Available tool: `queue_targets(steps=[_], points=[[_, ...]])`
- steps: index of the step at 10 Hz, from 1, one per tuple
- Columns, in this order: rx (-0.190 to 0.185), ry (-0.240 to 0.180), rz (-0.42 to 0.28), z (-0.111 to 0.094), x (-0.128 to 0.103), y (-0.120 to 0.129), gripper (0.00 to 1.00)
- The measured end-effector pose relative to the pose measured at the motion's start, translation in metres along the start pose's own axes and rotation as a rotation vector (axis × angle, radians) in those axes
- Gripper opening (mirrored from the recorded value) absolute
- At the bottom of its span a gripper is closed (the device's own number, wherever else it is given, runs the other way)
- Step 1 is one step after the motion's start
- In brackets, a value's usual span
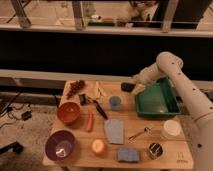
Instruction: Wipe purple bowl with eraser
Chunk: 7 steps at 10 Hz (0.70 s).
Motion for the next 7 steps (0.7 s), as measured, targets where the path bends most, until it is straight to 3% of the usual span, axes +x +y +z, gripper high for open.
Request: queue_targets(steps=[3, 5, 7], points=[[-0.067, -0.149, -0.190, -0.003, -0.055, 0.028, 0.06], [-0.078, -0.178, -0.230, -0.005, -0.065, 0.034, 0.06], [-0.078, -0.178, -0.231, -0.005, -0.066, 0.033, 0.06]])
